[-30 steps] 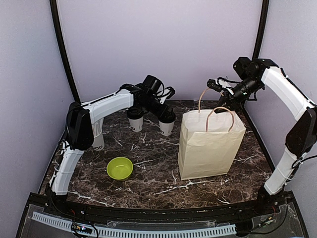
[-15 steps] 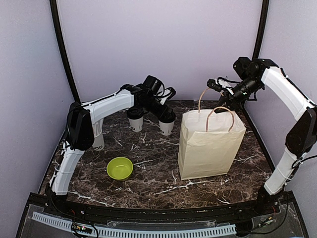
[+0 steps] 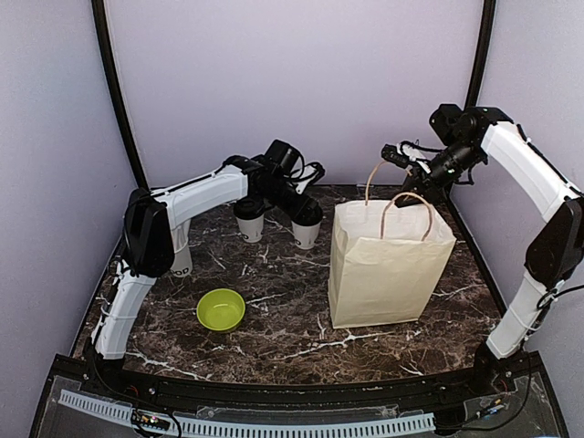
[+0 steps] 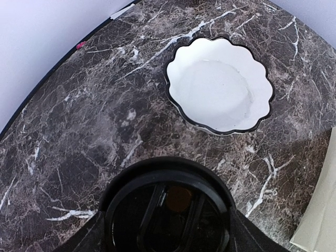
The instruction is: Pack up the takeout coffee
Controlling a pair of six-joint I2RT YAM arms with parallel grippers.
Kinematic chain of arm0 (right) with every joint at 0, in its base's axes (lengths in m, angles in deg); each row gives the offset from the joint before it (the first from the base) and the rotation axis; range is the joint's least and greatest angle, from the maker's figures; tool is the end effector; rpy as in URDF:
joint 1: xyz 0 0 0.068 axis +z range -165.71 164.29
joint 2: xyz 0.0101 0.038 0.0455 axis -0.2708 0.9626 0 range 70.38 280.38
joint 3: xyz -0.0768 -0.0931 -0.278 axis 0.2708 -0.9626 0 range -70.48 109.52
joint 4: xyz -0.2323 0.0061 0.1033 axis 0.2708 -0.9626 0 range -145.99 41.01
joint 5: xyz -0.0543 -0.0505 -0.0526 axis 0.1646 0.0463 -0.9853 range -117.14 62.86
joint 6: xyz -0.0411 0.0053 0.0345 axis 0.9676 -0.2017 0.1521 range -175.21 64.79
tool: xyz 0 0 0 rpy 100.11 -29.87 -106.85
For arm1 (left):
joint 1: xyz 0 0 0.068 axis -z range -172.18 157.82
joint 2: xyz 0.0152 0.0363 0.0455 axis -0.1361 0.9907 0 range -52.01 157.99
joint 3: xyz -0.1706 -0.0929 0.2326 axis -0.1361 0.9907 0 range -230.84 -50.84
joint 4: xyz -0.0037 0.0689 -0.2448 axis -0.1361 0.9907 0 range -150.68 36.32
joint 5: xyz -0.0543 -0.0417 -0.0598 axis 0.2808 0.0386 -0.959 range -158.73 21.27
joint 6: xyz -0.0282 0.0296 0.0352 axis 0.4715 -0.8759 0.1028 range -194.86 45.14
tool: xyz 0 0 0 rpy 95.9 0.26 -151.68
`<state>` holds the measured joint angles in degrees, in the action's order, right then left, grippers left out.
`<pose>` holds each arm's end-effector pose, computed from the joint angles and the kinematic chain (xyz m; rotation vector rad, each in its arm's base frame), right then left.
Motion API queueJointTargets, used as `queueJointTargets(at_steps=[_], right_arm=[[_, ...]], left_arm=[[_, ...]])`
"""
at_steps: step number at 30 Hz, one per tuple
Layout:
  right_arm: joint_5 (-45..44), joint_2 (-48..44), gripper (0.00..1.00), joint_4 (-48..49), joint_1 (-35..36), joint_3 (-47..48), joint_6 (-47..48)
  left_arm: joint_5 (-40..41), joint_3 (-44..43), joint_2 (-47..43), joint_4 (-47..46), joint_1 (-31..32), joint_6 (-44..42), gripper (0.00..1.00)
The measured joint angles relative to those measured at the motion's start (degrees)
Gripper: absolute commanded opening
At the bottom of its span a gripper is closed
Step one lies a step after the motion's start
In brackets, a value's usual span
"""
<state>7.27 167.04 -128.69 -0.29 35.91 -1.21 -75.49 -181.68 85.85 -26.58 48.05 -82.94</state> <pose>0.2969 0.1027 0.4088 -1.5712 2.0225 0.5982 0.4279 -0.3676 0.2701 1.0054 2.0901 -0.4233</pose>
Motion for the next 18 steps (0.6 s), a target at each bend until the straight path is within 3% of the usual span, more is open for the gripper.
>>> queueJointTargets(at_steps=[6, 14, 18], right_arm=[[-0.09, 0.48, 0.01, -0.26, 0.17, 0.57, -0.28], [-0.7, 1.01, 0.0, 0.39, 2.4, 1.46, -2.32], [0.13, 2.8, 0.0, 1.09, 4.81, 3.39, -4.09]], left_arm=[[-0.28, 4.52, -5.55, 0.87, 0.66, 0.02, 0.68], [-1.53, 24.15, -32.35, -0.26, 2.91, 0.17, 0.67], [-1.07, 27.21, -40.22, 0.79, 3.96, 0.37, 0.67]])
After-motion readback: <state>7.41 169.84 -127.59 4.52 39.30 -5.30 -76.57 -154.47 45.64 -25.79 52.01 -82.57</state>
